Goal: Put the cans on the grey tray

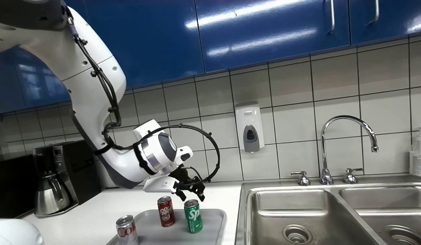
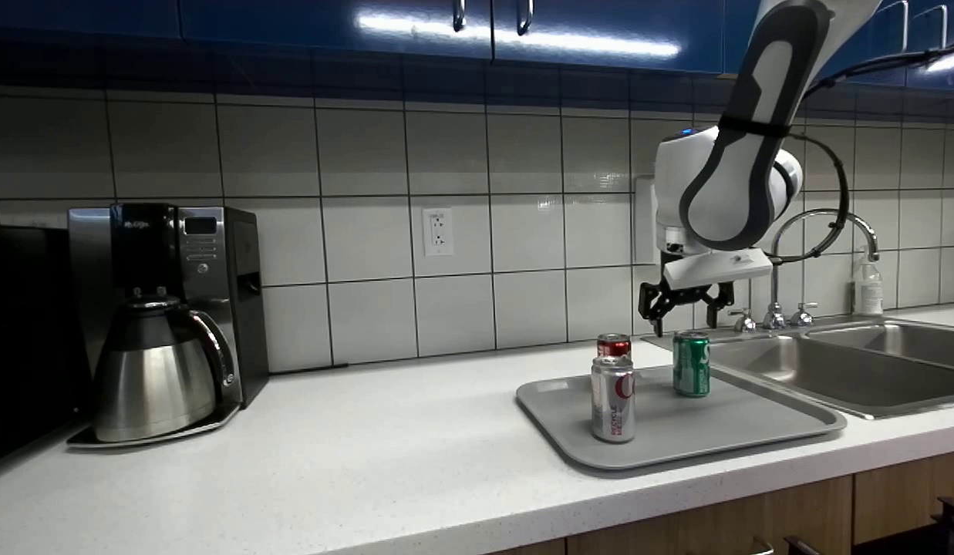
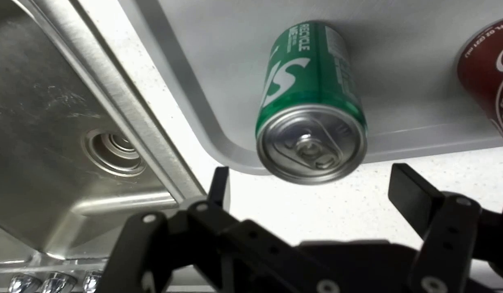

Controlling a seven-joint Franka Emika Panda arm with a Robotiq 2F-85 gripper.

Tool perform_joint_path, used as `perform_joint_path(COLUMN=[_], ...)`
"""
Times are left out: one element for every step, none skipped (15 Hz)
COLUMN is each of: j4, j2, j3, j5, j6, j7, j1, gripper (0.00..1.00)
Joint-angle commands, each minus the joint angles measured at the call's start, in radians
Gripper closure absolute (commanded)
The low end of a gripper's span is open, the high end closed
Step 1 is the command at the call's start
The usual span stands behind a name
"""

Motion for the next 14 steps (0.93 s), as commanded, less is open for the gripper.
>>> perform_joint_path(j4=[-0.024, -0.026, -0.029, -0.034, -0.040, -0.048, -0.056, -0.065, -0.073, -0.083, -0.094, -0.106, -0.118, -0.131], j2=[-0.079, -0.091, -0.107, -0.124, -0.142, -0.162, -0.180, -0.201, -0.219, -0.241, -0.262, -0.285, -0.306, -0.330], j3=[-0.011, -0.012, -0.012, -0.012, -0.009, -0.005, -0.002, 0.001, 0.004, 0.008, 0.012, 0.017, 0.022, 0.031], j5=[-0.042, -0.051, -0.065, -0.081, -0.095, -0.103, -0.111, -0.121, -0.129, -0.135, -0.138, -0.143, -0.145, -0.148], j6=[-0.018, -0.020, -0.022, -0.024, -0.024, -0.027, -0.029, -0.033, -0.037, -0.041, -0.047, -0.055, -0.062, -0.074], j7=[0.029, 0.031, 0.037, 0.041, 0.044, 0.044, 0.043, 0.045, 0.045, 0.045, 0.043, 0.042, 0.042, 0.045], j1=[0.020, 0.023, 0.028, 0.032, 0.033, 0.035, 0.036, 0.038, 0.040, 0.042, 0.045, 0.047, 0.049, 0.050], gripper=[0.00, 0.00, 0.00, 0.00, 0.00, 0.00, 0.00, 0.00, 0.00, 0.00, 0.00, 0.00, 0.00, 0.00])
